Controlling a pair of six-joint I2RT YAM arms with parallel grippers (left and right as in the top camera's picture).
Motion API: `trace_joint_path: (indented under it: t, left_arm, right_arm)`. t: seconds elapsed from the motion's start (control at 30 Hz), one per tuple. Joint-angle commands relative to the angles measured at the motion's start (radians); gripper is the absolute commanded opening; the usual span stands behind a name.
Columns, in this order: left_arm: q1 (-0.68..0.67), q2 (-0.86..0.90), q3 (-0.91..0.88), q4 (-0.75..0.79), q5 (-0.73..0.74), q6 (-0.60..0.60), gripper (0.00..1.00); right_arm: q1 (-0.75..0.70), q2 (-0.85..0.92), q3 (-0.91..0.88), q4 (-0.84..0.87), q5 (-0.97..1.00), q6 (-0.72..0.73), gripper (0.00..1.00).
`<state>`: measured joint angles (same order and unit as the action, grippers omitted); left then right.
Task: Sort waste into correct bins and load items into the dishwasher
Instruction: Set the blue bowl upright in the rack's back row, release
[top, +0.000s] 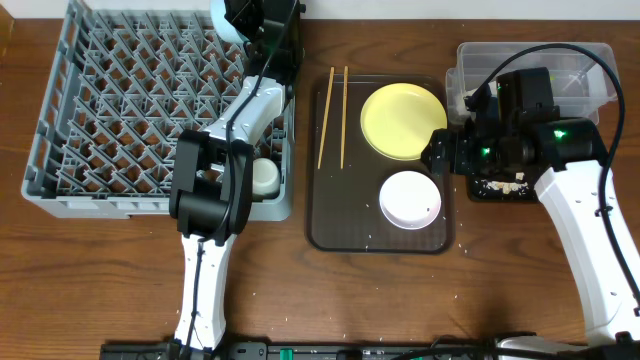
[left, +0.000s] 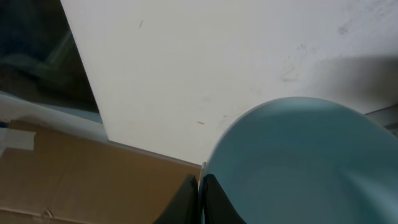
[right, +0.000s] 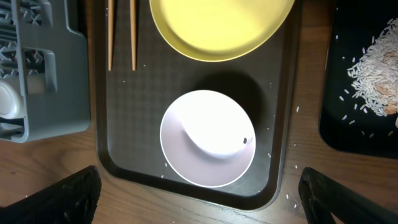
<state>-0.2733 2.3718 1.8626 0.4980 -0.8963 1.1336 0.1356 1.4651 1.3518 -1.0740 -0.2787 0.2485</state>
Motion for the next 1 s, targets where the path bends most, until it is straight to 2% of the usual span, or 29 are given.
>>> trace_joint_path:
  t: [0.0, 0.27, 0.67, 0.8, 0.97]
  left_arm:
    - [-0.010, 0.023, 0.009, 0.008, 0.016, 0.018, 0.08]
    - [-0.016, 0.024, 0.006, -0.051, 0.032, 0.018, 0.08]
    - [-0.017, 0.028, 0.006, -0.050, 0.043, 0.017, 0.07]
    - [-0.039, 0.028, 0.006, -0.153, 0.052, 0.014, 0.07]
    - [-0.058, 0.028, 0.006, -0.157, 0.051, 0.000, 0.08]
  right_arm:
    - [0.010, -0.005, 0.002, 0.000, 0.002, -0.003, 0.99]
    - [0.010, -0.005, 0.002, 0.000, 0.002, -0.003, 0.99]
    - [0.010, -0.005, 0.002, 0.000, 0.002, -0.003, 0.99]
    - [0.010, -0.005, 0.002, 0.001, 0.002, -0.003, 0.99]
    - [0.010, -0.005, 0.002, 0.000, 0.002, -0.003, 0.99]
